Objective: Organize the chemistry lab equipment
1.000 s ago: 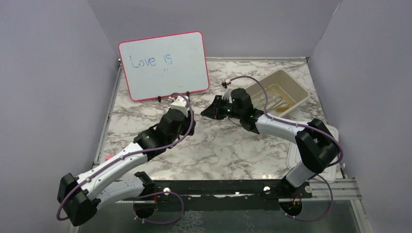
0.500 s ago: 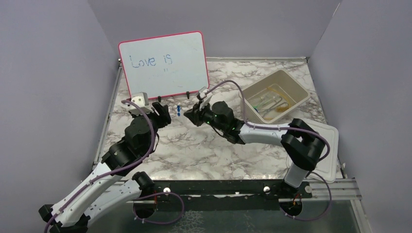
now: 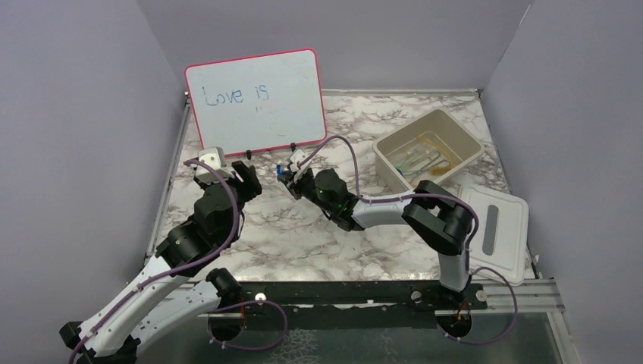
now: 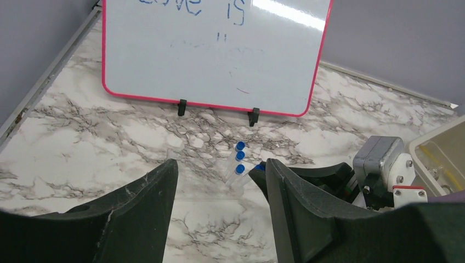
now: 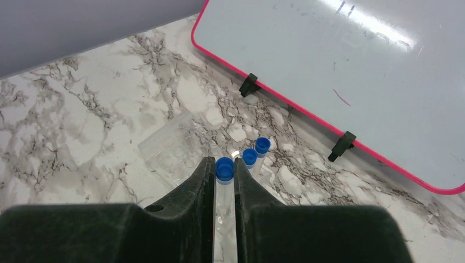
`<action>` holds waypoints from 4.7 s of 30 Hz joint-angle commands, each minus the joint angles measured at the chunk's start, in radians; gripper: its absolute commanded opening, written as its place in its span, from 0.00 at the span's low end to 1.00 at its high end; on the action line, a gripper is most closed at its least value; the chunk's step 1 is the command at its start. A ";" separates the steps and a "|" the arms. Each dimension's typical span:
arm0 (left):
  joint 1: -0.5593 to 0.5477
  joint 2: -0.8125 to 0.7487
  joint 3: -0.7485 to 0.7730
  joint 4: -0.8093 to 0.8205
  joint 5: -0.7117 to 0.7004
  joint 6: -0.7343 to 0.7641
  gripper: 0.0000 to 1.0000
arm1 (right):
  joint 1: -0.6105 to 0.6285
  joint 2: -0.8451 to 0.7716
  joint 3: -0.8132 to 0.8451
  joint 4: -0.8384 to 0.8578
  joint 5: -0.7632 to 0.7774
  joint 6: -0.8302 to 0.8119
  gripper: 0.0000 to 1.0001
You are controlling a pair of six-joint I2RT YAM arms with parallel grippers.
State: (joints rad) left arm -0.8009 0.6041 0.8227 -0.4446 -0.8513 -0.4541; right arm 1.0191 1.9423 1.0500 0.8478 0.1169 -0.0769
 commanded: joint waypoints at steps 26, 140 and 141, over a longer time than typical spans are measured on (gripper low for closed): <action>-0.002 0.010 0.001 -0.008 -0.033 -0.021 0.63 | 0.009 0.070 0.006 0.077 -0.038 -0.028 0.14; -0.003 0.564 0.106 0.229 0.976 0.001 0.90 | -1.210 -0.565 -0.327 -1.281 0.236 0.827 0.68; -0.003 0.571 0.115 0.217 0.974 0.002 0.90 | -1.210 -0.553 -0.325 -1.269 0.234 0.828 0.68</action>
State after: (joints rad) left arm -0.8009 1.1561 0.8803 -0.2157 0.1020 -0.4679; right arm -0.1871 1.3663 0.7261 -0.5117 0.3370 0.7330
